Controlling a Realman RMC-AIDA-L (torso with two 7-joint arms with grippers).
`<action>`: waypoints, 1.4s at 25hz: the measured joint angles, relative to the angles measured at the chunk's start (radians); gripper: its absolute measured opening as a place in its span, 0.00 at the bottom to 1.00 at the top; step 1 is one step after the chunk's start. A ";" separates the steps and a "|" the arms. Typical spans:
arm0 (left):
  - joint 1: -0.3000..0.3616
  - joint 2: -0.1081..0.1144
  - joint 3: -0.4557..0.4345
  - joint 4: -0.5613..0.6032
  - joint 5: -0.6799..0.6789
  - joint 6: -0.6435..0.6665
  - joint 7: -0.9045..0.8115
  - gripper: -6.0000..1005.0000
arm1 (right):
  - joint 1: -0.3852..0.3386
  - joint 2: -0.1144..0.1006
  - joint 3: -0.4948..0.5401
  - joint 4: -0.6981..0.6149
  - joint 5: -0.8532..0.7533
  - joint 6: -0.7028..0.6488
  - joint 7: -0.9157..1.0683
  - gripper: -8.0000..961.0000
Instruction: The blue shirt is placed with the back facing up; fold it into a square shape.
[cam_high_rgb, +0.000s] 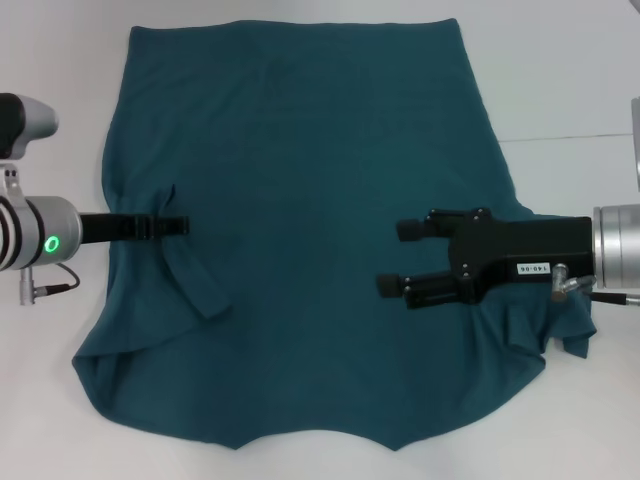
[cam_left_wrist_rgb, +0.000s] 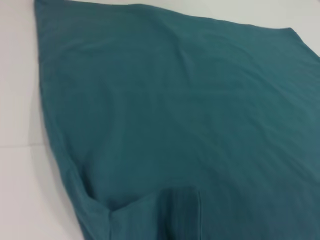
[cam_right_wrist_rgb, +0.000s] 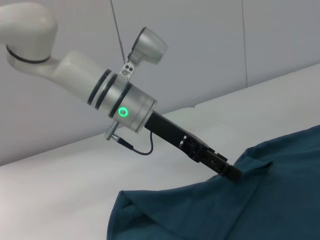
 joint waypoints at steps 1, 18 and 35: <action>-0.003 -0.002 0.000 -0.003 0.000 -0.004 0.005 0.93 | 0.002 0.000 0.000 0.000 0.000 -0.001 0.001 0.95; -0.074 -0.011 0.013 -0.096 -0.007 -0.018 0.021 0.93 | 0.010 0.000 0.000 0.001 0.000 0.005 -0.001 0.94; -0.134 -0.040 0.014 -0.118 -0.068 -0.032 0.026 0.93 | 0.023 0.000 -0.002 0.001 0.000 0.006 0.004 0.94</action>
